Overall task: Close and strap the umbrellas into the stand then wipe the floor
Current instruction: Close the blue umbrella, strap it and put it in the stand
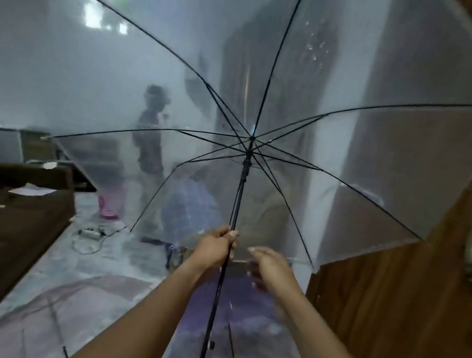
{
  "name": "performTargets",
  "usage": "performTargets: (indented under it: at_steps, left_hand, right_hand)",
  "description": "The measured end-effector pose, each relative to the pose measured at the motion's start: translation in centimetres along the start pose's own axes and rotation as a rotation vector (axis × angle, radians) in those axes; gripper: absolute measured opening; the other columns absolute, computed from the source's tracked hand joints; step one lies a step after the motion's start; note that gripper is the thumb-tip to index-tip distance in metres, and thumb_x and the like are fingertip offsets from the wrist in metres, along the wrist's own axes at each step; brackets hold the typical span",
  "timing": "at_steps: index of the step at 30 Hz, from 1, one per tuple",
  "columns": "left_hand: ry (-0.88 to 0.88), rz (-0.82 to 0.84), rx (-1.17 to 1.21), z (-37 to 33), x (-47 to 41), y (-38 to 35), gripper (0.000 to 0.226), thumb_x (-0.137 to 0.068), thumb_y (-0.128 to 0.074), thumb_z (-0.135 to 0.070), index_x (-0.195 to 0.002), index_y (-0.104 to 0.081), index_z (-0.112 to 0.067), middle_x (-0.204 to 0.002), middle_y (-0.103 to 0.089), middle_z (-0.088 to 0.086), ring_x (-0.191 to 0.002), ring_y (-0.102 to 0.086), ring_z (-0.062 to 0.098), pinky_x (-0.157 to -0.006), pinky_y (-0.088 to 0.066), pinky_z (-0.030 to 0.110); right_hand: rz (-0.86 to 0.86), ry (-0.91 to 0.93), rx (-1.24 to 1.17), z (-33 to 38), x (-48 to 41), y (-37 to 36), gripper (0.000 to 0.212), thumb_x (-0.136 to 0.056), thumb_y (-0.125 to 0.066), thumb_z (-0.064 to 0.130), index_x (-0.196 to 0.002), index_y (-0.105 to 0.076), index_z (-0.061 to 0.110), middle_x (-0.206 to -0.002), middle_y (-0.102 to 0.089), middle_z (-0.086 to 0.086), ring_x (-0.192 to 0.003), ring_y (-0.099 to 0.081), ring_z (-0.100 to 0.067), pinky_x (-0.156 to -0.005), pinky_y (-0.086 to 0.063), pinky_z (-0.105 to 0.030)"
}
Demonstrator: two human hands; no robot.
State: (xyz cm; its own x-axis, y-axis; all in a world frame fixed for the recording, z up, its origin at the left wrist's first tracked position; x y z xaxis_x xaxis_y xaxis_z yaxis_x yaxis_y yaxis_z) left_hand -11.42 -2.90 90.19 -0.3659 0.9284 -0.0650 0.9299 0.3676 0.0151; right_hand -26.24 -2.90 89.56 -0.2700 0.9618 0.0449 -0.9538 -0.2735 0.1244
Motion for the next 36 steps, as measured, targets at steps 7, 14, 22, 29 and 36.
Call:
performTargets:
  at_steps: [7,14,22,29,36]
  left_hand:
    - [-0.141,0.221,-0.022,-6.4,1.2,-5.2,0.031,-0.105,-0.041,-0.002,-0.081,-0.059,-0.010,-0.059,-0.042,0.005,-0.028,-0.034,0.000,-0.033,-0.027,0.013]
    - [-0.378,0.534,-0.220,-12.2,-0.8,-9.5,0.028,-0.104,-0.050,-0.011,-0.081,-0.066,-0.014,-0.068,-0.054,0.008,-0.061,-0.048,0.017,-0.052,-0.037,0.020]
    - [-0.727,0.903,-0.533,-18.3,-1.5,-13.4,0.035,-0.105,-0.051,-0.027,-0.074,-0.066,-0.026,-0.072,-0.064,-0.007,-0.061,-0.059,0.004,-0.060,-0.046,0.020]
    - [-0.878,0.965,-0.666,-17.6,-4.5,-13.3,0.045,-0.096,-0.052,-0.059,-0.073,-0.067,-0.023,-0.069,-0.065,-0.006,-0.069,-0.066,0.013,-0.073,-0.056,0.035]
    - [-1.032,0.955,-0.824,-14.5,-5.8,-12.2,0.045,-0.099,-0.045,-0.056,-0.117,-0.070,-0.023,-0.112,-0.072,0.003,-0.106,-0.066,0.020,-0.088,-0.050,0.035]
  right_hand:
    - [-0.207,0.134,-0.101,11.7,-1.4,8.4,0.020,-0.104,-0.051,0.032,-0.114,-0.060,0.018,-0.111,-0.067,-0.008,-0.085,-0.064,-0.021,-0.072,-0.054,-0.034]
    - [-0.469,0.171,-0.279,17.7,-2.2,16.8,0.025,-0.108,-0.041,0.032,-0.113,-0.051,0.010,-0.101,-0.062,-0.008,-0.081,-0.066,-0.024,-0.076,-0.056,-0.040]
    - [-0.869,0.190,-0.395,15.8,2.3,23.4,0.045,-0.108,-0.031,0.043,-0.112,-0.055,0.005,-0.095,-0.071,-0.010,-0.070,-0.070,-0.021,-0.048,-0.053,-0.028]
    - [-1.203,0.301,-0.488,14.2,13.0,24.4,0.028,-0.107,-0.034,0.021,-0.103,-0.053,0.001,-0.111,-0.070,-0.016,-0.048,-0.069,-0.017,-0.044,-0.056,-0.027]
    - [-1.434,0.343,-0.476,14.6,24.4,22.0,0.022,-0.105,-0.032,0.017,-0.113,-0.049,0.005,-0.112,-0.074,-0.016,-0.071,-0.071,-0.026,-0.057,-0.056,-0.035]
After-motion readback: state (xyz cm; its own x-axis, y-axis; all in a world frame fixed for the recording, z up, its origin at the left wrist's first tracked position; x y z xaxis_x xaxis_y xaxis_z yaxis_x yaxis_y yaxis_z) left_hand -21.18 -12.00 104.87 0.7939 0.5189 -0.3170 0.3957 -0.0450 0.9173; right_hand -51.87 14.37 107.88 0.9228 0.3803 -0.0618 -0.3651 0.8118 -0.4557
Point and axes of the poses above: each hand's wrist, its own x-axis away from the middle knuckle, its own y-axis out of the back of the hand, z = x × y, the point moved 9 cm from there along -x, towards the middle knuckle
